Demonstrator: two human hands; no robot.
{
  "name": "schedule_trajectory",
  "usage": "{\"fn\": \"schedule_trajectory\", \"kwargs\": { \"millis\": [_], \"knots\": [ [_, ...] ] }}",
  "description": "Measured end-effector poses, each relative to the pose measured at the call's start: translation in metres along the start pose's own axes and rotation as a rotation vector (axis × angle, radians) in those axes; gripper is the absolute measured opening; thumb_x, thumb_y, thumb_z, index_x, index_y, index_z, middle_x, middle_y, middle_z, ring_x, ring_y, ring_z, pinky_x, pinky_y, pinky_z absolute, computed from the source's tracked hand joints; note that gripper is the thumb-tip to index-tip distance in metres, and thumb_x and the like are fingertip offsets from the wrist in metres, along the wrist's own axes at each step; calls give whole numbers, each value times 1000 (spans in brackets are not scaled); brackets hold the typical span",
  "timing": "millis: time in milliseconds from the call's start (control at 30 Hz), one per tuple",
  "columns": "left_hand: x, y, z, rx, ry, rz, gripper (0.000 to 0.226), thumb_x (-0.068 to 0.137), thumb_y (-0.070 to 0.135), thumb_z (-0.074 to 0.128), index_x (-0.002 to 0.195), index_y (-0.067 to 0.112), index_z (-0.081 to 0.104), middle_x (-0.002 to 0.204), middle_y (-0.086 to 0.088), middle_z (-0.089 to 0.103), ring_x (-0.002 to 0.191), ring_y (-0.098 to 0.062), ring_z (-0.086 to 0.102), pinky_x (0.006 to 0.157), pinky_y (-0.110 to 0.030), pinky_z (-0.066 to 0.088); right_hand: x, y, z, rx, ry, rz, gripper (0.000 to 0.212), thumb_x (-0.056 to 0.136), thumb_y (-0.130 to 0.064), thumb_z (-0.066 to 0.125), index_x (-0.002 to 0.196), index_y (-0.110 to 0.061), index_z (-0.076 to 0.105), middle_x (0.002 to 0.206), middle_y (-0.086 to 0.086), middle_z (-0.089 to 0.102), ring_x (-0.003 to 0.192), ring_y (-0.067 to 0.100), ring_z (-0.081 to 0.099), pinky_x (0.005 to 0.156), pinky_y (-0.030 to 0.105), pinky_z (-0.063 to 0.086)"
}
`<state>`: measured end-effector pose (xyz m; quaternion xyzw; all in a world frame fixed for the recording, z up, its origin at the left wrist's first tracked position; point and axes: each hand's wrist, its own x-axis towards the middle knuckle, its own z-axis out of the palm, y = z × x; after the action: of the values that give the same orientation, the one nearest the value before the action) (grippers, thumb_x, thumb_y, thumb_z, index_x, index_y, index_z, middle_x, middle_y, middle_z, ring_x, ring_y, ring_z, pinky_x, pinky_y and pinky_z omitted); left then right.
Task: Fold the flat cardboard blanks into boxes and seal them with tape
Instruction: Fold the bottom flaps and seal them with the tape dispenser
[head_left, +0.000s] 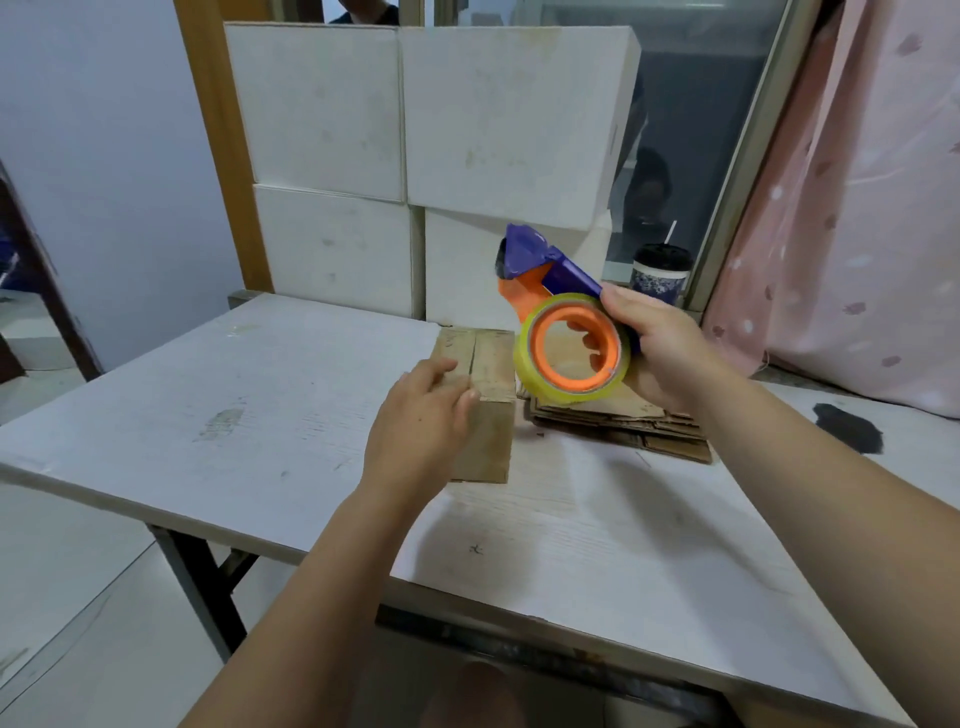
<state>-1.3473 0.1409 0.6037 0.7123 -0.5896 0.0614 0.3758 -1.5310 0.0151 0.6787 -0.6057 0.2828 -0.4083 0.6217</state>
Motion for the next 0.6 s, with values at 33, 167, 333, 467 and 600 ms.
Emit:
{"fn": "schedule_trajectory", "kwargs": {
  "millis": [33,167,333,467,600],
  "knots": [
    [1,4,-3,-44,-22,-23,33,100,25,40,124,14,60,127,-3,55,116,-23,49,106,-38,31,0,-3,5,-97,-24,-34,24,101,-23,43,104,-26,66,82,-2,66,77,12,54,69,25,44],
    [8,14,-15,-554,-83,-305,40,99,45,35,115,21,62,96,16,61,98,-8,54,107,-39,33,1,-5,24,-409,-110,-172,27,103,-26,37,119,-34,58,106,-6,64,96,12,54,82,26,43],
    [25,12,-29,-1047,-111,-527,43,85,42,64,123,21,58,110,10,65,95,-3,63,61,-10,48,-5,-1,40,-646,-118,-334,35,104,-27,34,137,-26,47,119,-13,56,96,-18,50,77,3,37],
    [33,24,-22,-1102,-85,-608,52,82,48,66,125,20,56,115,1,66,107,-17,62,93,-39,50,-8,-3,48,-760,-144,-346,38,105,-31,33,142,-30,39,133,-10,49,124,6,44,102,26,36],
    [38,37,-16,-1212,135,-730,42,84,48,64,112,17,58,92,2,71,75,-8,70,62,-21,56,-8,-4,56,-924,-138,-383,42,104,-33,32,145,-29,36,121,-8,45,116,5,38,93,13,28]
  ]
}}
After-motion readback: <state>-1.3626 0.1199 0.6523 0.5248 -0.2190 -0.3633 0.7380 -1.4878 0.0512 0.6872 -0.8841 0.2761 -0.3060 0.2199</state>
